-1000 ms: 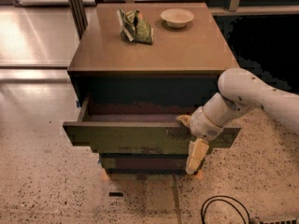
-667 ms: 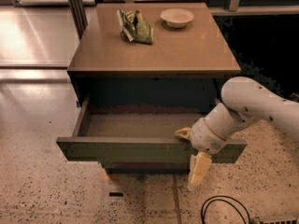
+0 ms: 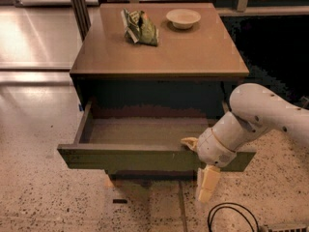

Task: Open top drawer

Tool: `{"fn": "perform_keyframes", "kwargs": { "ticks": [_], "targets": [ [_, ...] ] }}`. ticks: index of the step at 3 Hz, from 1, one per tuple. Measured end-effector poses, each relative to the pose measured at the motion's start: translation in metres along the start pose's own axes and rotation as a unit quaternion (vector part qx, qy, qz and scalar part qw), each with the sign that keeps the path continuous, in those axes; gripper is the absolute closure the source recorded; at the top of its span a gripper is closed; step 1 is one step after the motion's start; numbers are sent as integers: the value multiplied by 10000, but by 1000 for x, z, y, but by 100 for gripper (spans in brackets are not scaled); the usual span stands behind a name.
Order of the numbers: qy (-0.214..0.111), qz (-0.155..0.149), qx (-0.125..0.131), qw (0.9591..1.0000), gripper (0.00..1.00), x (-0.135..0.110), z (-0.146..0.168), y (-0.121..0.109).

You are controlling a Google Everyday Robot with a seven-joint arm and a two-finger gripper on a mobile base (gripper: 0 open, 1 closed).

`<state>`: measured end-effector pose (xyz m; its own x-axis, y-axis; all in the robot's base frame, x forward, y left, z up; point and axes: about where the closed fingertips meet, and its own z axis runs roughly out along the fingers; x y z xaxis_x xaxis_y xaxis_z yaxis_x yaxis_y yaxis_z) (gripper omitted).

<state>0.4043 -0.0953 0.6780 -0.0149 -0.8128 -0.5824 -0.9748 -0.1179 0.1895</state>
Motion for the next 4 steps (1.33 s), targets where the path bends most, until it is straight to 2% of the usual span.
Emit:
{"fn": "perform_keyframes", "kwargs": {
  "ticks": [1, 2, 4],
  "targets": [
    [-47, -30, -102, 9999, 0, -10, -4, 21],
    [-143, 47, -387, 9991, 0, -15, -3, 30],
    [-179, 113, -492, 9986, 0, -9, 2, 27]
  ]
}}
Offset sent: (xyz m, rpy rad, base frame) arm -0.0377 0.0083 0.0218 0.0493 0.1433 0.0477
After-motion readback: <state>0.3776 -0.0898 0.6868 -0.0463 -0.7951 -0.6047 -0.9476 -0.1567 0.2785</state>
